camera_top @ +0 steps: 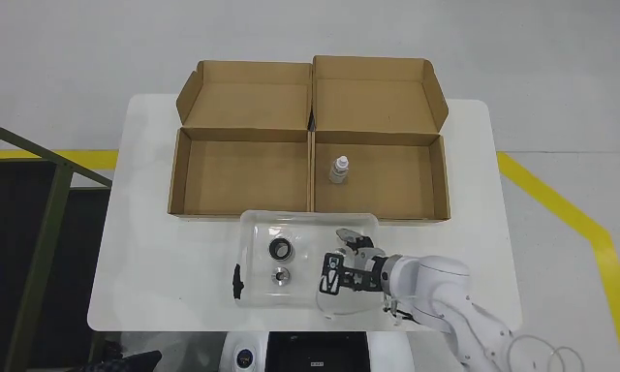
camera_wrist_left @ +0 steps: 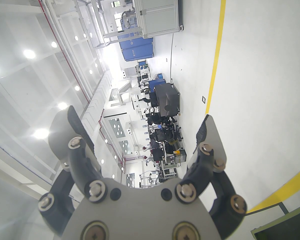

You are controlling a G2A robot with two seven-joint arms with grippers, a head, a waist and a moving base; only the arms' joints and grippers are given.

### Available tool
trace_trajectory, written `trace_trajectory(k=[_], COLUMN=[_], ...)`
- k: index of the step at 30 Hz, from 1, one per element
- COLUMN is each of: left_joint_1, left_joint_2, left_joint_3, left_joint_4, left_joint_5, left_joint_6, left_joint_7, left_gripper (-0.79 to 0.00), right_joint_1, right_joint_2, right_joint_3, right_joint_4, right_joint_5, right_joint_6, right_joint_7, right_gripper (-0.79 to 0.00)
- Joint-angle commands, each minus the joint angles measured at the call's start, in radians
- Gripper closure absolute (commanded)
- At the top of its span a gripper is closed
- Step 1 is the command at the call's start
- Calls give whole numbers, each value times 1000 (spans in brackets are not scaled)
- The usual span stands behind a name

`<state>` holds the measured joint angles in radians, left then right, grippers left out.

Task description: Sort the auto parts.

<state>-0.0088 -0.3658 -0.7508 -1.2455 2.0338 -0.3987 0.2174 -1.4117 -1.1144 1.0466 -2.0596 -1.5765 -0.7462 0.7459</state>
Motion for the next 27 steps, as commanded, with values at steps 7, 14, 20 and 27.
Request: trace_trajectory(k=[7,14,20,27], left_joint_1=[0,0,0,0], left_joint_2=[0,0,0,0], left_joint_3=[0,0,0,0], left_joint_4=[0,0,0,0], left_joint_5=[0,0,0,0], left_joint_6=[0,0,0,0], left_joint_7=[0,0,0,0], left_gripper=[-785,-785,-785,-785], right_joint_1=[22,34,43,53], right_joint_2=[-4,-6,-7,-8], right_joint_3=[-30,-47,-59,-74], right_joint_4=[24,38,43,42], right_joint_5=[2,0,-12,-22], right_joint_6=[20,30,41,48], right_joint_7=[24,45,67,78], right_gripper=[-431,-357,-228,0])
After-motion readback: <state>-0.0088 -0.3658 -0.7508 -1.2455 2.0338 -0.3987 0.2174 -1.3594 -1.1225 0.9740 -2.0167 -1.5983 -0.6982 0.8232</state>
